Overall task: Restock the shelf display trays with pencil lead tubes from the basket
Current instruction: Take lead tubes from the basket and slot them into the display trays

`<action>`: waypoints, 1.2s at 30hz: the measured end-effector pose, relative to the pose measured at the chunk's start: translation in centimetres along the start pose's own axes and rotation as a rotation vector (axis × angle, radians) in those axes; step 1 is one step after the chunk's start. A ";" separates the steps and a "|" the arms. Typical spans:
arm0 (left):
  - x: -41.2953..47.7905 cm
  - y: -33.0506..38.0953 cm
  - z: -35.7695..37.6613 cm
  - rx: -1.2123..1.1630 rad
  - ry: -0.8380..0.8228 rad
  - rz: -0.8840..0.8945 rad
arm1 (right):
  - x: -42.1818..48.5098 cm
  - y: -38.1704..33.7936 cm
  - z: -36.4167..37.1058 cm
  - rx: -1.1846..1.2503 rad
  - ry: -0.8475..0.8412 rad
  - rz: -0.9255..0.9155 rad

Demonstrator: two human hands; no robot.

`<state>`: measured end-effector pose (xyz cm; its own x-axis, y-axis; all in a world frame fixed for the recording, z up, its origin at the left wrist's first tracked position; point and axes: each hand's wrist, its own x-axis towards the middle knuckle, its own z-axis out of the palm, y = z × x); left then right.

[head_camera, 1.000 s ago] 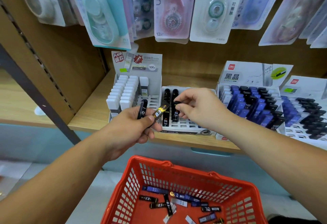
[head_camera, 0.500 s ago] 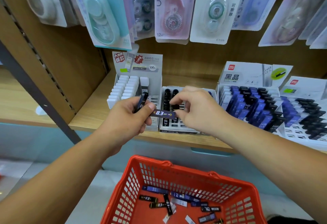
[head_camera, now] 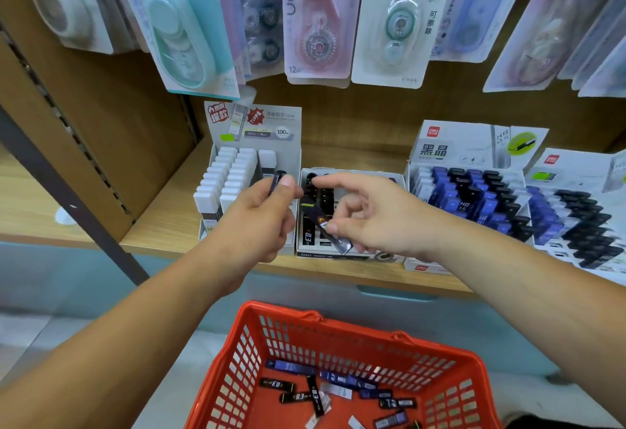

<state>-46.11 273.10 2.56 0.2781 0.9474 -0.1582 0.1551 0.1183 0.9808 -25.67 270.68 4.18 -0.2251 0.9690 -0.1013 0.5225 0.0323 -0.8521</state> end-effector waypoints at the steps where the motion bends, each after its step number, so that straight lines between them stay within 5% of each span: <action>1: 0.1 0.2 -0.2 -0.058 -0.005 -0.068 | -0.2 0.1 0.0 0.006 -0.001 0.005; 11: -0.3 -0.3 -0.8 -0.192 -0.013 -0.108 | 0.1 0.7 1.0 0.129 0.268 0.017; 24: -0.6 -0.3 -1.3 -0.365 -0.017 -0.067 | 0.8 1.5 1.7 -0.020 0.306 -0.012; 32: -0.6 -0.5 -1.6 -0.107 0.123 0.054 | 1.1 2.0 1.2 -0.056 0.310 -0.036; 36: -0.4 -0.5 -1.5 -0.040 0.220 0.112 | 1.2 2.5 1.9 -0.269 0.247 -0.139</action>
<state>-47.72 273.13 2.26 0.0775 0.9967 -0.0240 0.0958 0.0165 0.9953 -26.21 271.46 0.97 -0.1219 0.9795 0.1603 0.7053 0.1991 -0.6804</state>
